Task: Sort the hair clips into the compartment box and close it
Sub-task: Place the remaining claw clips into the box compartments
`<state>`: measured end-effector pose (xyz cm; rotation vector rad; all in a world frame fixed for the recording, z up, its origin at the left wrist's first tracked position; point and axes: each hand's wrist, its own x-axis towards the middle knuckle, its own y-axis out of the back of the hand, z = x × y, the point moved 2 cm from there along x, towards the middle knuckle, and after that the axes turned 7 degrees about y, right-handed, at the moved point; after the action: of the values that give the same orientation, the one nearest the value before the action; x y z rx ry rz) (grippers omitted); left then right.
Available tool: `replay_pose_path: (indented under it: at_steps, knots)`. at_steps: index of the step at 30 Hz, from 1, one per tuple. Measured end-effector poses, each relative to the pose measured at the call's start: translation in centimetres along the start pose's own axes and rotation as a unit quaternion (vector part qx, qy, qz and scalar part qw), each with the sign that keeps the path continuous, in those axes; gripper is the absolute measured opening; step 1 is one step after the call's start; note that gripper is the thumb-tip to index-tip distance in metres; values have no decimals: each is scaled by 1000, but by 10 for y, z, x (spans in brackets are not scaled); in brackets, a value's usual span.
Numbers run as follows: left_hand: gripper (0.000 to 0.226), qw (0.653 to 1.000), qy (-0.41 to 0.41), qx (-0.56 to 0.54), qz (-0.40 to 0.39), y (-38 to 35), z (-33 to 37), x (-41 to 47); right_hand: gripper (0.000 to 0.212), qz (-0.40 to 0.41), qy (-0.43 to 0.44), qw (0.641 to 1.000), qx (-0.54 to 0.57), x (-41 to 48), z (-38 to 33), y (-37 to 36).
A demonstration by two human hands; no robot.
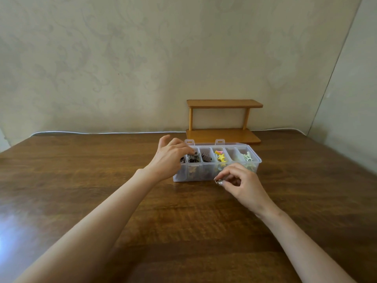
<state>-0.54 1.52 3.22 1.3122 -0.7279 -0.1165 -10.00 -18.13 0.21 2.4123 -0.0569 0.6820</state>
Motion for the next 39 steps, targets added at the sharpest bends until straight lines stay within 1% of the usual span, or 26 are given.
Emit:
replay_pose_path:
  at_steps: [3,5,6,9,10,11,15,16,19,20,24,27,30,34,39]
  knots:
    - [61,996,-6,77,-52,0,1,6,14,14,4,1000,8,0,-2,0]
    - [59,993,-3,86,-75,1,3,9,15,15,9,1000,11,0,-3,-1]
    - [57,995,1,71,-68,3,4,10,15,14,11,1000,10,0,-3,-1]
    - [48,1000,16,7,0,7,4,9,15,15,10,1000,4,0,-3,-1]
    - [47,1000,18,-3,11,6,2,7,15,17,8,1000,3,0,-3,-1]
    - [48,1000,16,-3,7,4,0,6,14,19,7,1000,3,0,-3,-1]
    - [52,998,0,29,-60,-1,-4,5,10,23,2,1000,10,0,-4,-2]
    - [54,998,-3,34,-59,0,-4,5,10,24,0,1000,16,0,-4,-2]
    - [55,1000,7,2,24,3,0,4,9,47,-20,997,59,0,-4,0]
    - [56,999,9,-12,38,3,1,3,9,58,-28,995,71,1,-4,1]
    - [52,1000,-5,2,17,1,2,-3,7,89,-31,991,98,8,-6,4]
    - [53,999,-10,46,0,0,2,1,5,88,-27,992,87,16,-10,3]
    - [52,999,-3,38,-37,-1,6,5,5,81,-22,994,76,25,-13,2]
    - [44,999,29,-14,11,3,3,8,5,85,-7,996,37,41,-15,-1]
    - [44,999,2,21,-34,3,1,8,3,82,17,995,-50,75,-10,-10]
